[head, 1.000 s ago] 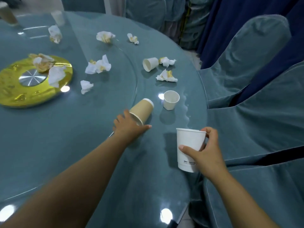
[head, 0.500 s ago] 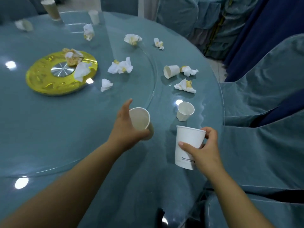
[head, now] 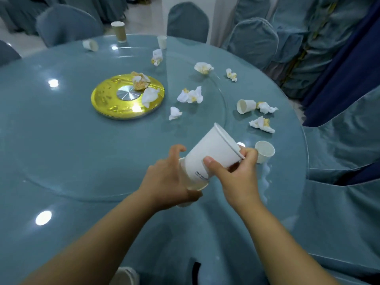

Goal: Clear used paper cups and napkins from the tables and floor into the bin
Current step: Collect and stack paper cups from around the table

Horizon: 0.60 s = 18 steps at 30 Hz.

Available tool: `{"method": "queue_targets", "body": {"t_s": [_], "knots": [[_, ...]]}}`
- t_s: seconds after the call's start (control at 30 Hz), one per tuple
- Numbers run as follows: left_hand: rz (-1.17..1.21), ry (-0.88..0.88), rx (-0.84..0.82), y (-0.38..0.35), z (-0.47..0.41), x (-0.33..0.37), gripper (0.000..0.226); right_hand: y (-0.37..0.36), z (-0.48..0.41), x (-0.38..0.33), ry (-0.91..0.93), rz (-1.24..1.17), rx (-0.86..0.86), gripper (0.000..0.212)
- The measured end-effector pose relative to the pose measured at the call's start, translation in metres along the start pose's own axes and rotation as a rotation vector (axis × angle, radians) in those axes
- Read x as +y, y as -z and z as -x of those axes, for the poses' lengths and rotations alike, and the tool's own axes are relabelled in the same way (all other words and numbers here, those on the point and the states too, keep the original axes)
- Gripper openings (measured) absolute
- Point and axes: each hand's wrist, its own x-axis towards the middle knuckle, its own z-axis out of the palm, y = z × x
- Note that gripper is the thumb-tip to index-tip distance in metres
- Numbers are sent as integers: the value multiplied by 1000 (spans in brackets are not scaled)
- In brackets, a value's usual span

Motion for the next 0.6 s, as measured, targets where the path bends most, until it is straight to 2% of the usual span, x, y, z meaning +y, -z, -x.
{"method": "queue_targets", "body": {"t_s": [0.23,0.33,0.4,0.5,0.6], "knots": [[244,-45,74,25,34,-42,95,-43,42,9,-18,175,-148,56],[347,-67,85,38,50,-59,106,-58,60,12,-26,361,-390,47],[354,-95,104,48,61,-72,112,-67,75,13,-50,328,-528,47],[309,-137,147,60,81,-94,102,-81,96,13,-37,163,-481,53],[243,-140,192,65,102,-122,86,-90,118,19,-41,194,-351,46]]}}
